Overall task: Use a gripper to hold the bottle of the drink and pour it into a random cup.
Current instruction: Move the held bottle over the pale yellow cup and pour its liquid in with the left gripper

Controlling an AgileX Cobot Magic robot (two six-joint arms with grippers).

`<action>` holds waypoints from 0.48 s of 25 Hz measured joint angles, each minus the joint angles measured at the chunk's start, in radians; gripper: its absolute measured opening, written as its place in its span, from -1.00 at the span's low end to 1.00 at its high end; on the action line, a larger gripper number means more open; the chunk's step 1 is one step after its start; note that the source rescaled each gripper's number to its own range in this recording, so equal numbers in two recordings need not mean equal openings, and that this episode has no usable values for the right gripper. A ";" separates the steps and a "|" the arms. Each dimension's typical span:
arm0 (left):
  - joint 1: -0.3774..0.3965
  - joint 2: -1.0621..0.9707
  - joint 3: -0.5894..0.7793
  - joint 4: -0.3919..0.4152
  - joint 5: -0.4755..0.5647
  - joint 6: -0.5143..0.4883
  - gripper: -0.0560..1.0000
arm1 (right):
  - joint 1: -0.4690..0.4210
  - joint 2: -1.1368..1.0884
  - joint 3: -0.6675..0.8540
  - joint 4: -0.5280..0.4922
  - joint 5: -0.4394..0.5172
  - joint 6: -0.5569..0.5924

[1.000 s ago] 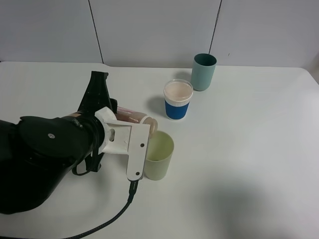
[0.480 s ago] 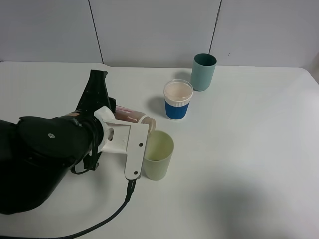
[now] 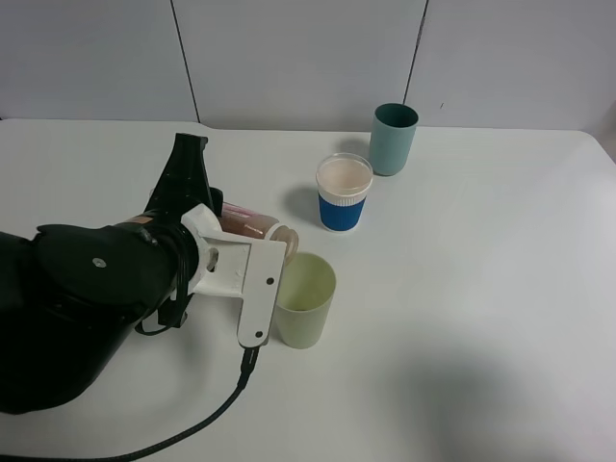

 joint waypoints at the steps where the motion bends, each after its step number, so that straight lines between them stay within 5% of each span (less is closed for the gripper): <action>1: 0.000 0.000 0.000 0.000 -0.001 0.000 -0.87 | 0.000 0.000 0.000 0.000 0.000 0.000; 12: 0.000 0.000 -0.001 0.000 -0.008 0.004 -0.87 | 0.000 0.000 0.000 0.000 0.000 0.000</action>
